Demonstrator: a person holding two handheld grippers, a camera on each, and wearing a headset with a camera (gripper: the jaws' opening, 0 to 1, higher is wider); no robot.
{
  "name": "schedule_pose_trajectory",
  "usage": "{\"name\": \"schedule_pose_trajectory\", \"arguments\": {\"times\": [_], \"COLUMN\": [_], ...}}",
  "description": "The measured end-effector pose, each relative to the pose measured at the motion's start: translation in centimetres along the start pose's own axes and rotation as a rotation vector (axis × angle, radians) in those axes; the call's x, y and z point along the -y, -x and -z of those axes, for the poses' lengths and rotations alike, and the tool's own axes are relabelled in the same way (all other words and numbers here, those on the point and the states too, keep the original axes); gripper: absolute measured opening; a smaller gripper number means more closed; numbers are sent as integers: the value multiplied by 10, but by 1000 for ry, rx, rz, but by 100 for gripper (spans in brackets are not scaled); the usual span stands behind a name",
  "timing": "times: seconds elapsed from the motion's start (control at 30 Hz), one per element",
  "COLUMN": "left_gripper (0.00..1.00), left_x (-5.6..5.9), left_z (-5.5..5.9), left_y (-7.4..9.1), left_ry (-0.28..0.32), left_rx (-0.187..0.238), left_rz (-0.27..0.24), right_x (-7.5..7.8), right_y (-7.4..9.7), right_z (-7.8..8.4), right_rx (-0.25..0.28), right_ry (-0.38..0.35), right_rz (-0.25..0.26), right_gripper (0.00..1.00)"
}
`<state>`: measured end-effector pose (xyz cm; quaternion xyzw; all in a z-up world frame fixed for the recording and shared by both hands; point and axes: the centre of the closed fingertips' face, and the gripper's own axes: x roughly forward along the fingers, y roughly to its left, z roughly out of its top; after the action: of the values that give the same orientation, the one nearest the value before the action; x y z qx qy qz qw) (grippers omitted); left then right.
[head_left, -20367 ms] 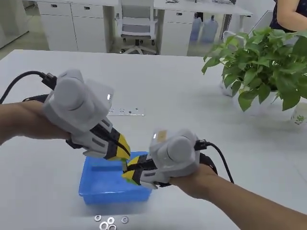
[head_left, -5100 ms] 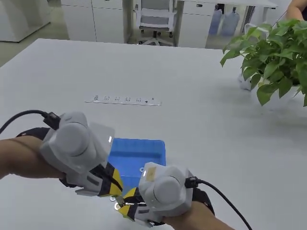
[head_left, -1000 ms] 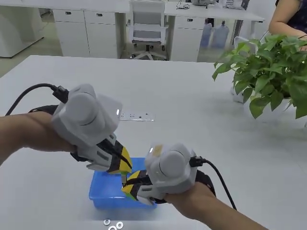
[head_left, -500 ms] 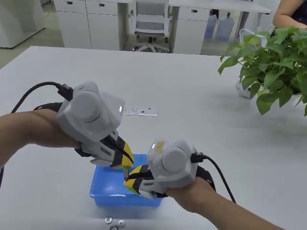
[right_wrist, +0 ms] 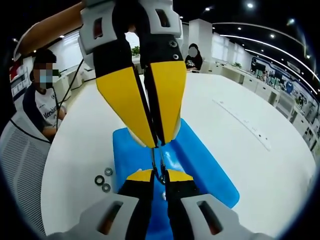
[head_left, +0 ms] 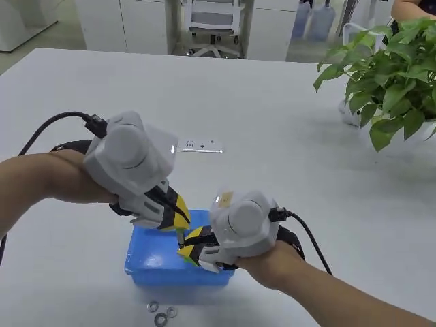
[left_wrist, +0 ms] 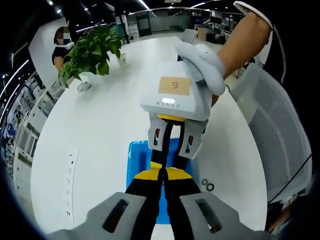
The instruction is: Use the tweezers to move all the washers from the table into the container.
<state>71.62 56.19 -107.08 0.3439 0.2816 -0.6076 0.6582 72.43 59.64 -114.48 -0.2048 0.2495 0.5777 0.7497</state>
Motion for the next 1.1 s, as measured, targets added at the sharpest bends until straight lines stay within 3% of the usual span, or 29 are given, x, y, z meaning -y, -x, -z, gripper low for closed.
{"name": "schedule_pose_trajectory", "arguments": {"times": [0.53, 1.1], "left_gripper": [5, 5], "left_x": [-5, -1], "left_z": [3, -4], "left_y": [-9, -1], "left_ry": [-1, -14], "left_rx": [-5, -14], "left_rz": [11, 0], "right_x": [6, 3], "right_y": [-3, 5], "right_z": [8, 2], "right_rx": [-16, -10], "right_ry": [-11, 1], "right_rz": [-1, 9], "right_gripper": [10, 11]}}
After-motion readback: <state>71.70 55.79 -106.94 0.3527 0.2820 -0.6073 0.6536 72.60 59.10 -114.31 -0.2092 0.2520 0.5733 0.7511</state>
